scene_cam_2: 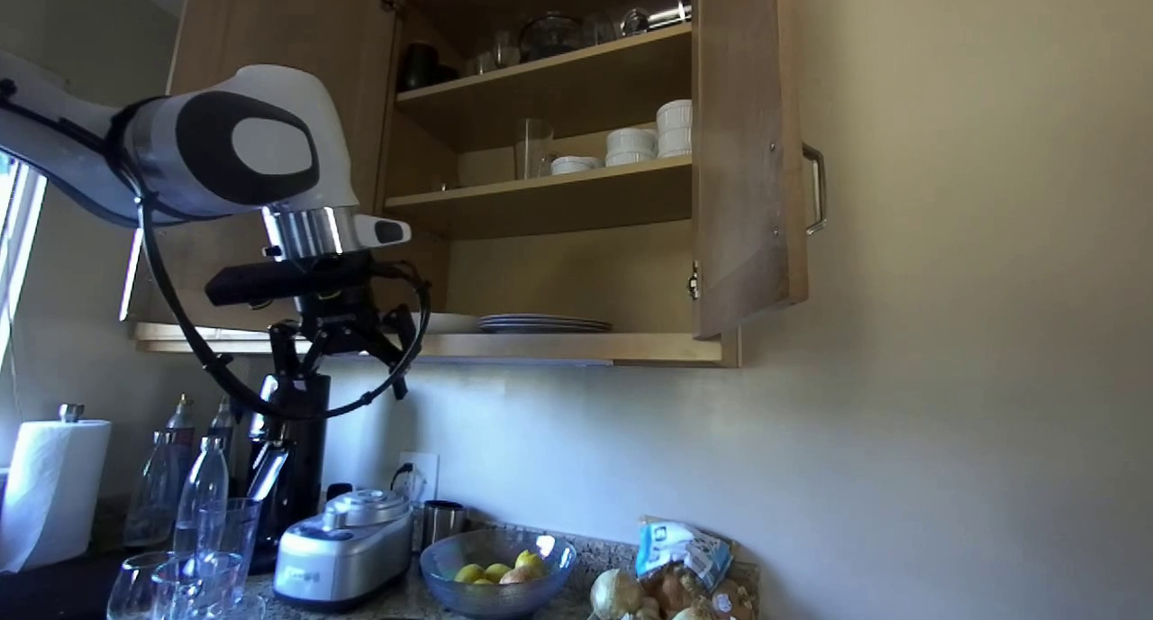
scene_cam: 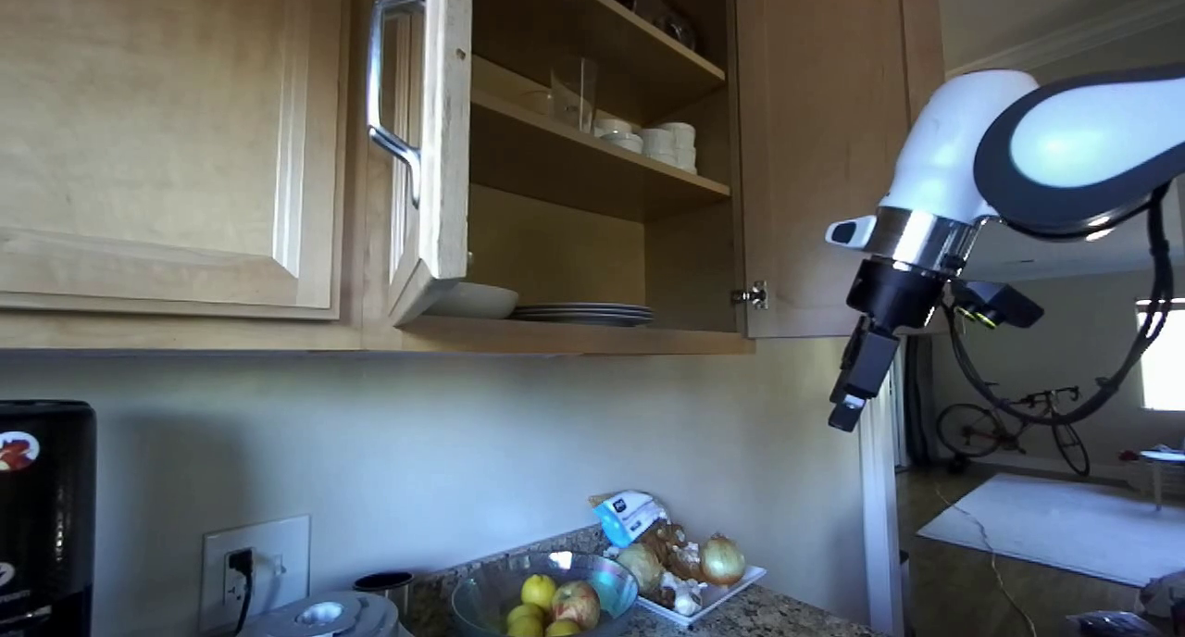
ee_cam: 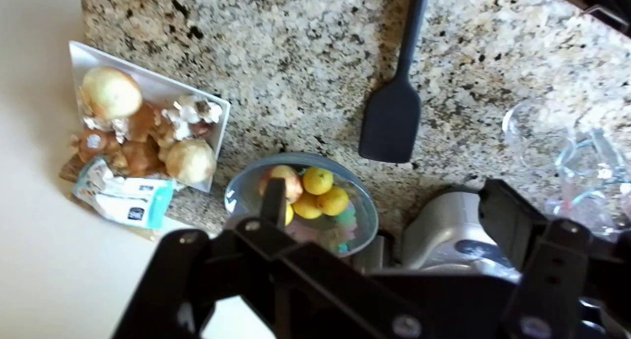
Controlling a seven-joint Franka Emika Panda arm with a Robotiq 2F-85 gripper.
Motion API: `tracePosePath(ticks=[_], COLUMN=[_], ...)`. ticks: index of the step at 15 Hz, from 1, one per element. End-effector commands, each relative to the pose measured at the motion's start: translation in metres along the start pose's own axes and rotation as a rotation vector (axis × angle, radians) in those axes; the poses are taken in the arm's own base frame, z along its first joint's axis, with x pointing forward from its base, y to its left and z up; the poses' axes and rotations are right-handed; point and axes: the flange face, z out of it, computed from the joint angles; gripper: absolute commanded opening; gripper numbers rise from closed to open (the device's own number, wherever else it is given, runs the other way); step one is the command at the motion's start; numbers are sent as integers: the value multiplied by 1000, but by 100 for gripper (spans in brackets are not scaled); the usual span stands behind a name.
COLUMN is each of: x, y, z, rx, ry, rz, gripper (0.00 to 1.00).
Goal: Close the left and right cupboard doors
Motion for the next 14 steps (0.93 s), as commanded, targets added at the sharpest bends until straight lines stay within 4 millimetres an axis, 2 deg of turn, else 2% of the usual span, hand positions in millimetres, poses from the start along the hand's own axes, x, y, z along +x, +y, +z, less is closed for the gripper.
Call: tracePosePath(ticks=[1,2,3,8,11,14], x=[1,6,7,7,18,50], y=[-31,-21,-25,-23,-37,-61], z=[-8,-6,-7,-5,-17,-33], rx=[33,18,20,19,45,35], ry=[75,27,30,24,106,222], rz=[-106,-58,-68,-61,-65,-118], gripper=[100,100,100,100,100,100])
